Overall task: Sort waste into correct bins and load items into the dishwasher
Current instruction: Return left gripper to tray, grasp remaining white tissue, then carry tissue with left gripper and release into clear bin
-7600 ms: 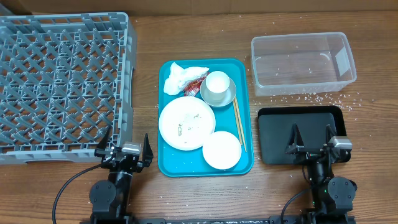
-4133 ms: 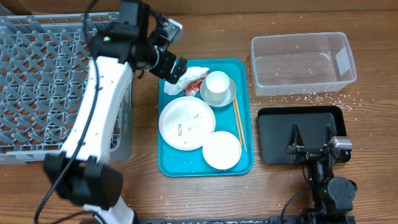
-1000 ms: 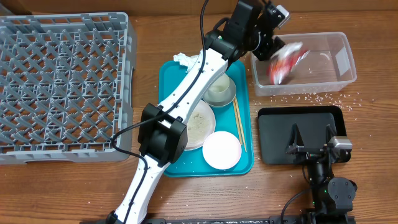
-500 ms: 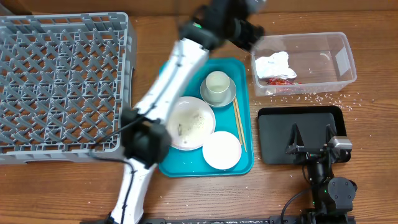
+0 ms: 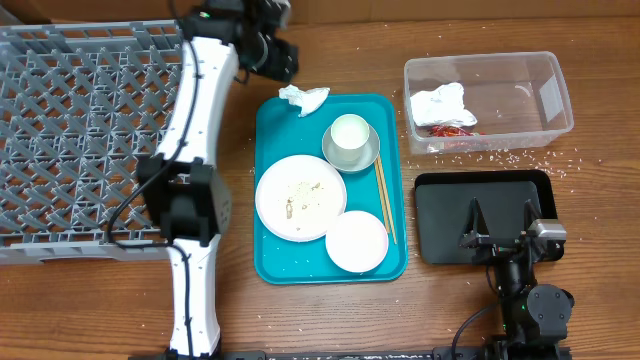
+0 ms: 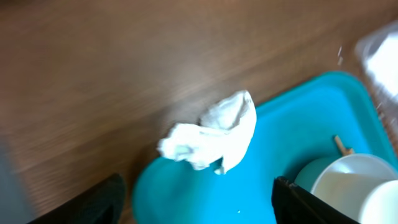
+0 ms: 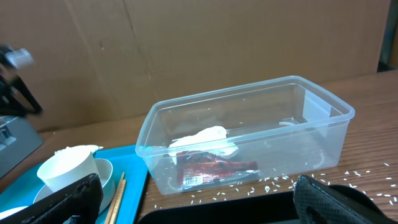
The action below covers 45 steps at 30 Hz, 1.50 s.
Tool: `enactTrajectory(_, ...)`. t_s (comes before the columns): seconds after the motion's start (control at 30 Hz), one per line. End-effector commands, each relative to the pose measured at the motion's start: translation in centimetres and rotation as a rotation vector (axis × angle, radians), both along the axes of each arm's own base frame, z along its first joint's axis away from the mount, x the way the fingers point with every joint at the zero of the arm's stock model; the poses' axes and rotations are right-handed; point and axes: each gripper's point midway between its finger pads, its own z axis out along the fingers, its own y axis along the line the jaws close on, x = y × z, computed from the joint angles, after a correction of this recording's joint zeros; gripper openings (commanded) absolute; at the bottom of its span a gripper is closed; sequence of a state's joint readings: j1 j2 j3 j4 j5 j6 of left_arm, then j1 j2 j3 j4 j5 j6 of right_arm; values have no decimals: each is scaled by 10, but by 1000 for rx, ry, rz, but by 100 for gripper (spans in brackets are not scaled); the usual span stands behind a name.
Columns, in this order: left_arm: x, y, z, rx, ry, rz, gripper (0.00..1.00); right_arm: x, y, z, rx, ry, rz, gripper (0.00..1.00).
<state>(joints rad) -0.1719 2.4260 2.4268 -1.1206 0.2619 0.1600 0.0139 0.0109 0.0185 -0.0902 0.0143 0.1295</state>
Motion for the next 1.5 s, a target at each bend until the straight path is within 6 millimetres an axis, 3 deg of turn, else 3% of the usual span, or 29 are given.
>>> enactTrajectory(0.0,-6,-22,-22,2,28,-94,80,0,1,-2,-7,-4,6,100)
enactTrajectory(0.17,-16,-37,-49,23,86,-128,80,0,1,-2,-7,-4,6,100)
enactTrajectory(0.33,-21,-46,-64,71,95,-172,79,0,1,-2,-7,-4,6,100)
enactTrajectory(0.53,-14,-33,-90,289,76,-127,76,0,1,-2,-7,-4,6,100)
enactTrajectory(0.83,-16,-39,-117,264,122,-100,72,0,1,-2,-7,-4,6,100)
enactTrajectory(1.03,-15,-46,-115,270,103,-108,54,0,1,-2,-7,-4,6,100)
enactTrajectory(1.27,-13,-47,-113,260,104,-58,6,0,1,-2,-7,-4,6,100)
enactTrajectory(1.37,-13,-48,-106,250,98,-40,4,0,1,-2,-7,-4,6,100)
enactTrajectory(1.47,-6,-51,-74,209,53,11,4,0,1,-2,-7,-4,6,100)
